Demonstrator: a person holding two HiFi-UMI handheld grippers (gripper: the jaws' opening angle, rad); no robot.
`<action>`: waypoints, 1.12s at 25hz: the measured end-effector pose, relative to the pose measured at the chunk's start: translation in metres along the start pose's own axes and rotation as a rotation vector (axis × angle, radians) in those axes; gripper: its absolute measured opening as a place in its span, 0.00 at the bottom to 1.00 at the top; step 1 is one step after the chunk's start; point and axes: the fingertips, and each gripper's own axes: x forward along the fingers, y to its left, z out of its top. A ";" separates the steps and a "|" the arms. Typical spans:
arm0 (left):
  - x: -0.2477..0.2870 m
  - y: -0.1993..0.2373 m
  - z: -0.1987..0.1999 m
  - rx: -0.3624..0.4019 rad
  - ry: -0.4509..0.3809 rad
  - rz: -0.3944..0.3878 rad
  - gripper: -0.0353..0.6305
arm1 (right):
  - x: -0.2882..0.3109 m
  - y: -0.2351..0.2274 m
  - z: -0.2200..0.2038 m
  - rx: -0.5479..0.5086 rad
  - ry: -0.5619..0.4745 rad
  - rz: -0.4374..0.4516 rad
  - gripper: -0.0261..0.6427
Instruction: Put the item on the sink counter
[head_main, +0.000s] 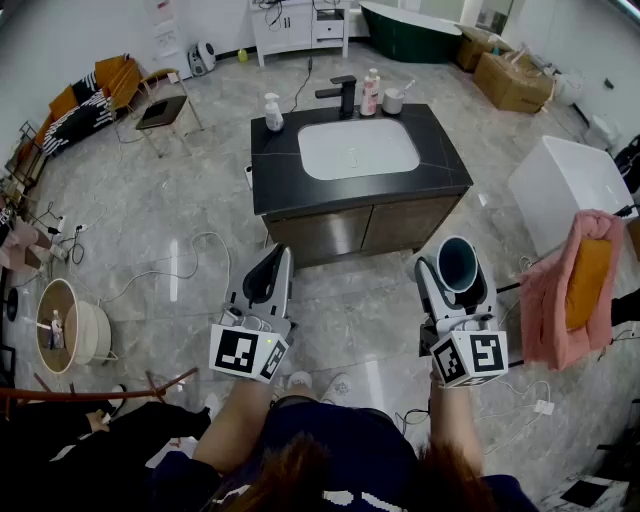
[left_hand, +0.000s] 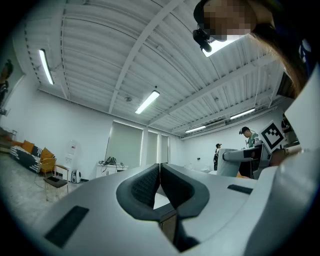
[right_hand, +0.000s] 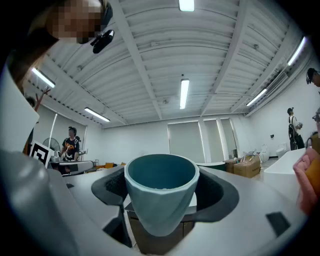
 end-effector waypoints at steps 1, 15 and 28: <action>-0.001 0.000 0.001 -0.001 -0.001 -0.003 0.09 | 0.000 0.004 0.000 -0.005 -0.001 0.009 0.63; -0.015 -0.004 0.004 0.016 -0.007 0.009 0.09 | -0.005 0.020 0.002 0.009 -0.022 0.070 0.63; 0.056 0.055 -0.015 -0.004 0.008 -0.009 0.09 | 0.080 0.011 -0.008 0.021 -0.010 0.042 0.63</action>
